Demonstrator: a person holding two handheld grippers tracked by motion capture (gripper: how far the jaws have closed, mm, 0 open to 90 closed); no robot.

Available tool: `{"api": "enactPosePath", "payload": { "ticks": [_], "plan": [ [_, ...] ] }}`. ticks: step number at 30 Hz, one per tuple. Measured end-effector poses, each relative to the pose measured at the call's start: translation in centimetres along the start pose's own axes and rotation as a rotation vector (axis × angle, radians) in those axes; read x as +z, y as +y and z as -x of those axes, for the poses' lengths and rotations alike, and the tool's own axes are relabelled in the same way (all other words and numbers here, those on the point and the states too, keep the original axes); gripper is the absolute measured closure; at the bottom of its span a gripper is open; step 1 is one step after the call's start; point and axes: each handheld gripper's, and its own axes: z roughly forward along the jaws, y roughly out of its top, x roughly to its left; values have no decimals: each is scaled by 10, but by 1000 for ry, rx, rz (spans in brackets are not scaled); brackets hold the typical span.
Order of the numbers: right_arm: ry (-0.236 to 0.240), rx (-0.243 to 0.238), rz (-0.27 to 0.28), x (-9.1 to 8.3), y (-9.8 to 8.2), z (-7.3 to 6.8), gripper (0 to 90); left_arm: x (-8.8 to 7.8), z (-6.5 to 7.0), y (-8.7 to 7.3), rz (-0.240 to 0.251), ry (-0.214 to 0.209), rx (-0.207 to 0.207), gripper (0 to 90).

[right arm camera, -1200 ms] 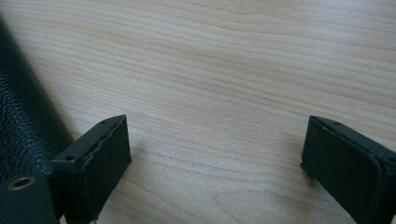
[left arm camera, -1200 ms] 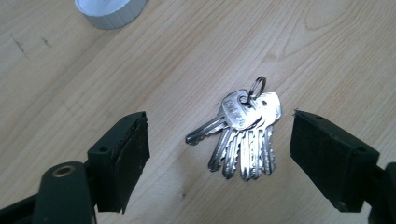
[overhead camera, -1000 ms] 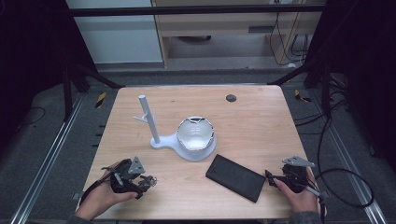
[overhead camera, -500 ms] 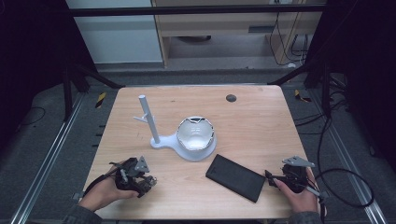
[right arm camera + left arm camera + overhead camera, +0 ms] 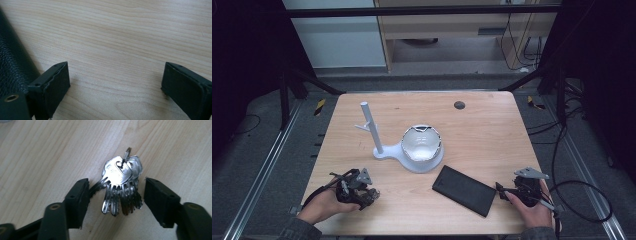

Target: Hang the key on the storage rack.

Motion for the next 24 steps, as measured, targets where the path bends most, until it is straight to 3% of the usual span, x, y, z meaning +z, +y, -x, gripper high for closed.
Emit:
{"api": "enactPosePath", "payload": {
  "ticks": [7,15,18,24],
  "plan": [
    [0,0,0,0,0,0,81,-1,4,3,-16,-24,4,587],
    [0,0,0,0,0,0,81,-2,5,5,-31,-12,-22,710],
    [0,-1,0,0,0,0,81,-2,6,5,-33,-6,-32,796],
    [-1,0,-1,0,0,0,81,-2,5,6,-32,3,-73,823]
  ]
}}
